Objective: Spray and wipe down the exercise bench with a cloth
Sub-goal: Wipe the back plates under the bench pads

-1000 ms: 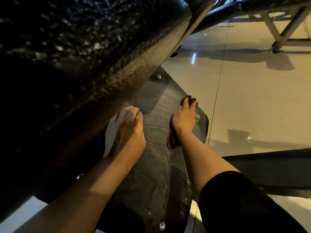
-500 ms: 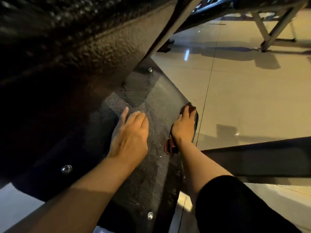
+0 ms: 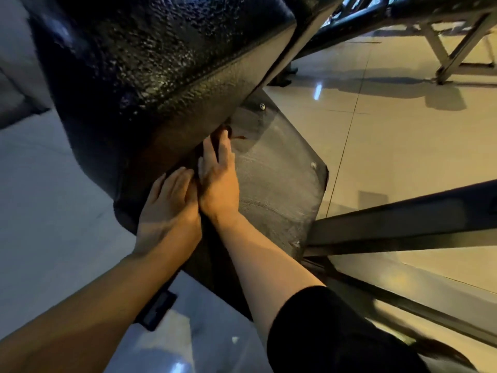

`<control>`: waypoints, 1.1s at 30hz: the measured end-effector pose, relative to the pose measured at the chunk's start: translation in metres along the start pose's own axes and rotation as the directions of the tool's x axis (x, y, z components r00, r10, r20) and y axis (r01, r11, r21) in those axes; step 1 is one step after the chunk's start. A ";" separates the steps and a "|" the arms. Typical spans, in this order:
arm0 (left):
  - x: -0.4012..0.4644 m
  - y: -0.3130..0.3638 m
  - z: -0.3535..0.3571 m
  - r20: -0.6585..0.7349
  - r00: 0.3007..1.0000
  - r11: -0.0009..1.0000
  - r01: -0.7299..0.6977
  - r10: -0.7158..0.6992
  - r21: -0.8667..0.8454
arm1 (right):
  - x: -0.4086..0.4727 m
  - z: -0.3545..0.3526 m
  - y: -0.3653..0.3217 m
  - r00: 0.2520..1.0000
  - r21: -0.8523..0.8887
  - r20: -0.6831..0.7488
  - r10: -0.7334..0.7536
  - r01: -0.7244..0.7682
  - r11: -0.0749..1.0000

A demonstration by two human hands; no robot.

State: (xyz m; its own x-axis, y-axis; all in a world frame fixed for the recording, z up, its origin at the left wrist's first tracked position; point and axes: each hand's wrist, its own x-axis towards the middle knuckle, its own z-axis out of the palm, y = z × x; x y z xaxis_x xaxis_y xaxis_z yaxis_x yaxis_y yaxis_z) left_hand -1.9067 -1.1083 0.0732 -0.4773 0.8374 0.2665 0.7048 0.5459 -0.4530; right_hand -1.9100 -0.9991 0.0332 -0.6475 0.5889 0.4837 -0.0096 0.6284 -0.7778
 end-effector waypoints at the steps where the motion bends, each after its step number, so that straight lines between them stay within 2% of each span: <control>1: -0.006 0.002 0.002 -0.008 0.999 0.997 -0.042 0.043 0.061 | -0.009 -0.003 0.005 0.999 -0.020 0.029 -0.028 0.028 0.999; 3: -0.022 0.012 -0.001 0.049 0.999 1.000 -0.010 0.011 -0.013 | -0.037 -0.017 0.032 0.999 -0.071 0.043 0.027 -0.024 0.997; 5: -0.036 0.024 0.002 0.030 0.999 0.993 -0.008 0.012 -0.116 | -0.074 -0.036 0.067 0.969 -0.116 -0.043 0.244 -0.247 0.962; 8: -0.053 0.033 -0.006 0.081 0.996 0.989 -0.023 0.035 -0.144 | -0.126 -0.057 0.100 0.808 -0.084 -0.158 0.568 -0.584 0.807; 11: -0.073 0.029 -0.016 0.085 0.996 0.981 -0.008 0.025 -0.195 | -0.135 -0.055 0.091 0.676 -0.048 -0.211 0.706 -0.728 0.684; 13: -0.090 0.018 -0.020 0.082 0.996 0.980 0.050 -0.035 -0.194 | -0.122 -0.046 0.062 0.659 -0.037 -0.214 0.721 -0.743 0.668; 15: -0.106 0.006 -0.020 0.097 0.992 0.979 0.100 -0.083 -0.179 | -0.110 -0.027 0.019 0.769 -0.024 -0.173 0.616 -0.628 0.778; 17: -0.121 -0.004 -0.021 0.116 0.983 0.975 0.157 -0.139 -0.160 | -0.104 -0.002 -0.029 0.904 0.025 -0.086 0.419 -0.419 0.908; 19: -0.131 -0.009 -0.025 0.121 0.970 0.959 0.228 -0.209 -0.169 | -0.105 0.017 -0.061 0.978 0.063 -0.033 0.206 -0.204 0.977; 21: -0.139 -0.009 -0.027 0.141 0.959 0.941 0.271 -0.245 -0.201 | -0.106 0.018 -0.066 0.995 0.054 0.024 0.100 -0.102 0.993; 23: -0.143 -0.002 -0.025 0.149 0.965 0.940 0.248 -0.217 -0.233 | -0.110 0.007 -0.049 0.998 -0.045 0.039 0.059 -0.057 0.997; 25: -0.144 0.009 -0.023 0.151 0.977 0.947 0.188 -0.152 -0.261 | -0.132 -0.010 -0.022 0.992 -0.134 0.012 0.123 -0.121 0.984; 27: -0.142 0.020 -0.018 0.156 0.981 0.955 0.151 -0.114 -0.254 | -0.165 -0.030 0.015 0.961 -0.155 -0.039 0.274 -0.277 0.948; 30: -0.137 0.033 -0.021 0.181 0.980 0.959 0.129 -0.084 -0.254 | -0.197 -0.049 0.053 0.900 0.002 -0.058 0.431 -0.432 0.902; 31: -0.137 0.036 -0.023 0.197 0.978 0.961 0.123 -0.074 -0.248 | -0.197 -0.047 0.054 0.870 0.018 -0.067 0.489 -0.489 0.872; 33: -0.137 0.038 -0.023 0.227 0.970 0.966 0.135 -0.083 -0.221 | -0.184 -0.035 0.034 0.802 -0.065 -0.117 0.586 -0.595 0.801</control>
State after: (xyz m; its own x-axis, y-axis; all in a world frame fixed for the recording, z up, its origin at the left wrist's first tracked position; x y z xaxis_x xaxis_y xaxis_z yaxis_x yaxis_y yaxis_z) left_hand -1.8022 -1.2016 0.0391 -0.6409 0.7606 0.1036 0.7324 0.6463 -0.2142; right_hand -1.7647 -1.0685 -0.0678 -0.4359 0.8998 -0.0208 0.4272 0.1865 -0.8847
